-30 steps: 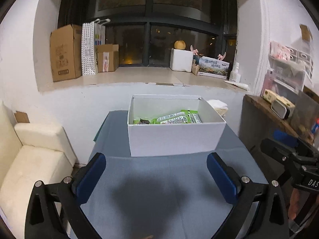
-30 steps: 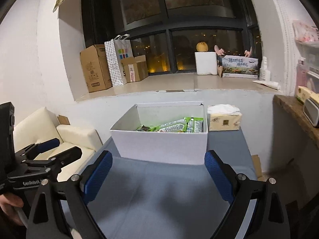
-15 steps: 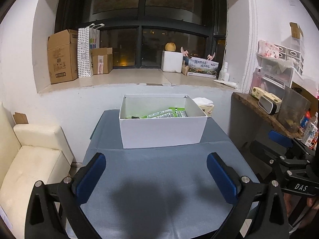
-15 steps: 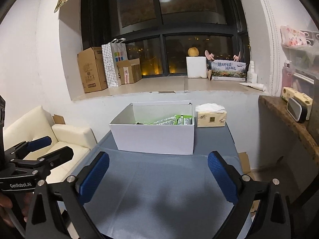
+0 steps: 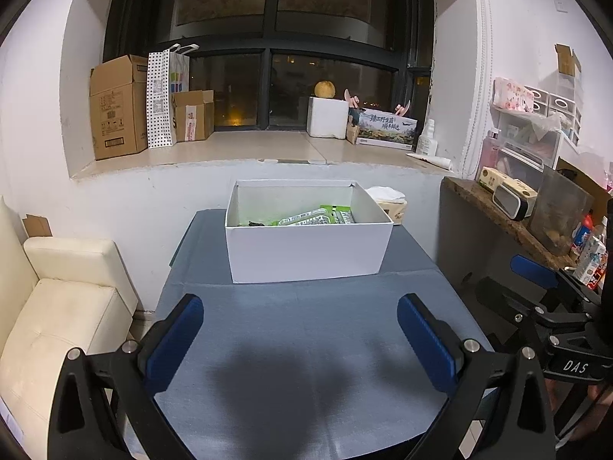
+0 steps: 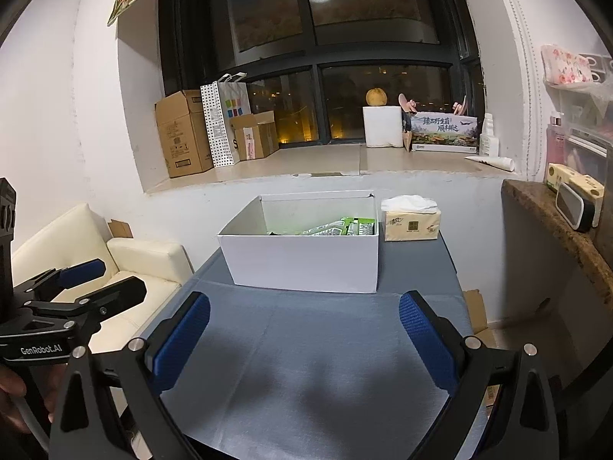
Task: Organize snacks
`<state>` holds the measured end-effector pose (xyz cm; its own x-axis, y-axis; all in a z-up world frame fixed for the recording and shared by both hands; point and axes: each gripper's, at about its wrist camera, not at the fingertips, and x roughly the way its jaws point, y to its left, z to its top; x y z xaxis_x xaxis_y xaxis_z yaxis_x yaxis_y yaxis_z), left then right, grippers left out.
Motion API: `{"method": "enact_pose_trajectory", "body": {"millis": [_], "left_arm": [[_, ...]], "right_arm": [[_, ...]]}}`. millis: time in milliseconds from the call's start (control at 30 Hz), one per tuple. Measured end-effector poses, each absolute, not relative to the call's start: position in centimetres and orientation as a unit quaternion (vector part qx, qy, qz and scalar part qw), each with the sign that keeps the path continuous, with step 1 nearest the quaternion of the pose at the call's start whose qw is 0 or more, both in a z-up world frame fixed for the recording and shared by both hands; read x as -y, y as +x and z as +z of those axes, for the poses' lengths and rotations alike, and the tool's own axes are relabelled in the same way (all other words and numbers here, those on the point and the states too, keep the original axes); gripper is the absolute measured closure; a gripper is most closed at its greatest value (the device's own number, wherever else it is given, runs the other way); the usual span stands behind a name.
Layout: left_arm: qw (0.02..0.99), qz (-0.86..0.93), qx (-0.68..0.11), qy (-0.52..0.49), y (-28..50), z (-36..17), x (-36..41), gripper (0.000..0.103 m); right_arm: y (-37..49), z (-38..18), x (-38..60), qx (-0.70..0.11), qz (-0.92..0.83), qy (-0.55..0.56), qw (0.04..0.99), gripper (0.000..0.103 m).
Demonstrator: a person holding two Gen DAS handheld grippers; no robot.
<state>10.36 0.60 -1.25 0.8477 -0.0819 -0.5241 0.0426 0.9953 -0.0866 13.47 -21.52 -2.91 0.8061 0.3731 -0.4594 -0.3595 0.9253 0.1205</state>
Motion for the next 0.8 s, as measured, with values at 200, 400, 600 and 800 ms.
{"method": "enact_pose_trajectory", "body": {"millis": [200, 400, 600, 800], "left_arm": [[0.96, -0.035, -0.276, -0.035, 10.28, -1.34, -0.43, 0.0], [0.96, -0.037, -0.277, -0.035, 10.11, -1.31, -0.32, 0.0], [0.96, -0.04, -0.276, -0.037, 9.91, -1.25, -0.25, 0.0], [0.959, -0.042, -0.277, -0.036, 9.71, -1.31, -0.12, 0.0]], "right_arm": [[13.28, -2.86, 21.66, -0.243, 0.195, 0.014, 0.95, 0.001], [12.93, -2.71, 21.89, -0.241, 0.196, 0.016, 0.95, 0.001], [12.92, -2.79, 21.94, -0.242, 0.198, 0.014, 0.95, 0.001], [12.78, -2.66, 22.04, -0.24, 0.198, 0.015, 0.95, 0.001]]}}
